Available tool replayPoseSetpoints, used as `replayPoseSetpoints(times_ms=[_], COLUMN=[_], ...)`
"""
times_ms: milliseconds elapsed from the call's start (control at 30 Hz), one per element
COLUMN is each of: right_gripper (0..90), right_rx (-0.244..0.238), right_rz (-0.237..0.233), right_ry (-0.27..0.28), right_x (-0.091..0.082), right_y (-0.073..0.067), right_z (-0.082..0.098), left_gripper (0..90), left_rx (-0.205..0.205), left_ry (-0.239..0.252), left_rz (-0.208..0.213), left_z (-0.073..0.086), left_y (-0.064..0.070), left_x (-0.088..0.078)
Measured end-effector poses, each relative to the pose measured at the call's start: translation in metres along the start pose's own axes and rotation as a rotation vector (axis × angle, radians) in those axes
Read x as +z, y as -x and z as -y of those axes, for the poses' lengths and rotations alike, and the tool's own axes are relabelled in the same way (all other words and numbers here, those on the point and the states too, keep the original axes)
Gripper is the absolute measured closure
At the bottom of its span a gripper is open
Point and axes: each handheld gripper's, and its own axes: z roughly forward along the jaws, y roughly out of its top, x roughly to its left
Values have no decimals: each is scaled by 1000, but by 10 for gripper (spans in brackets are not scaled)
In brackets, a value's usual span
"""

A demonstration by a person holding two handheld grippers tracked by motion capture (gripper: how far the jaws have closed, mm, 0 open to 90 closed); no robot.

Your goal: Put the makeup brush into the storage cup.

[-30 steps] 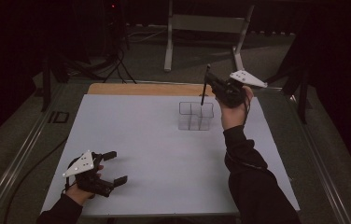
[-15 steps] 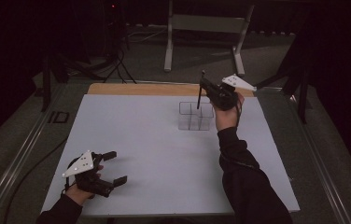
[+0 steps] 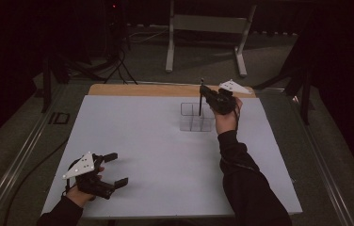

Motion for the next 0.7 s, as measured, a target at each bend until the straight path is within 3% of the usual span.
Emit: replayPoseSetpoints(times_ms=[267, 700], right_gripper=[843, 843], right_rx=[-8, 10], right_rz=[-4, 6], right_ry=[-48, -53], right_x=[7, 10], right_y=[1, 3], right_z=[7, 13], left_gripper=[7, 7], left_rx=[2, 3], left_ry=[-2, -3], left_rz=[0, 3], left_z=[0, 0], left_y=[0, 1], left_x=[0, 0])
